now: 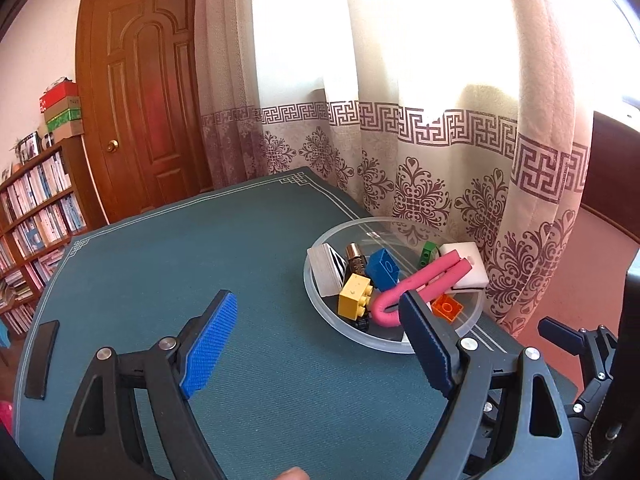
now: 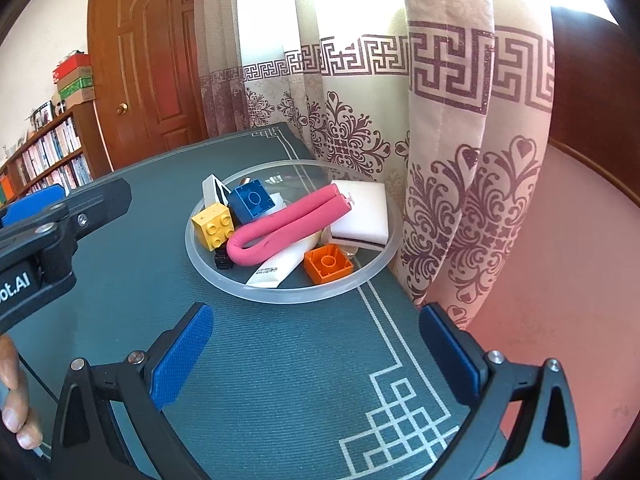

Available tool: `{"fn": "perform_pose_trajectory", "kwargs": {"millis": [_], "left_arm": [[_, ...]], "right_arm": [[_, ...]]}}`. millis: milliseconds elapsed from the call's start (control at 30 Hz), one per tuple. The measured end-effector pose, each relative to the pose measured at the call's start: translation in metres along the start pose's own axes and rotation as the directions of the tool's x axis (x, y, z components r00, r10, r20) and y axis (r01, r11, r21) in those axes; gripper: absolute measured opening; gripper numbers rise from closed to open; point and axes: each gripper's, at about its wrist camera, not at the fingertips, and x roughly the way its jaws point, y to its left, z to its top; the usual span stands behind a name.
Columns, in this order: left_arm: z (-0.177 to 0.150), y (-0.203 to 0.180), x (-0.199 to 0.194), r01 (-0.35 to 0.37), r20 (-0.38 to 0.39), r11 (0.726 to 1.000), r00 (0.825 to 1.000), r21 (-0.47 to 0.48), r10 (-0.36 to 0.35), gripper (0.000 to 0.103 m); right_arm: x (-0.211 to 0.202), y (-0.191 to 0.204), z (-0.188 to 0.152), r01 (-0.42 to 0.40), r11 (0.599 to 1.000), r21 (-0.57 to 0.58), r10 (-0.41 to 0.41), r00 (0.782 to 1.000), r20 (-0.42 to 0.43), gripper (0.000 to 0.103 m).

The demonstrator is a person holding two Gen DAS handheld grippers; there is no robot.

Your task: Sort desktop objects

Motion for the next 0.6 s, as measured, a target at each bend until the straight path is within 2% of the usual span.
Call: {"fn": "perform_pose_trajectory", "kwargs": {"millis": [333,600], "left_arm": [[-0.0038,0.0010,0.0046,0.061,-0.047,0.998,0.997,-0.030,-0.062,0.086],[-0.0055,-0.0007,0.0037,0.059,-0.035,0.998,0.998,-0.009,-0.059,0.086]], "right_arm": [[0.0046,-0.0020,-0.0015,0.000,1.000,0.002,0.000,1.000,-0.012,0.103],[0.0073,-0.0006,-0.0051,-0.005,1.000,0.002,0.005,1.000,-0.023,0.103]]}}
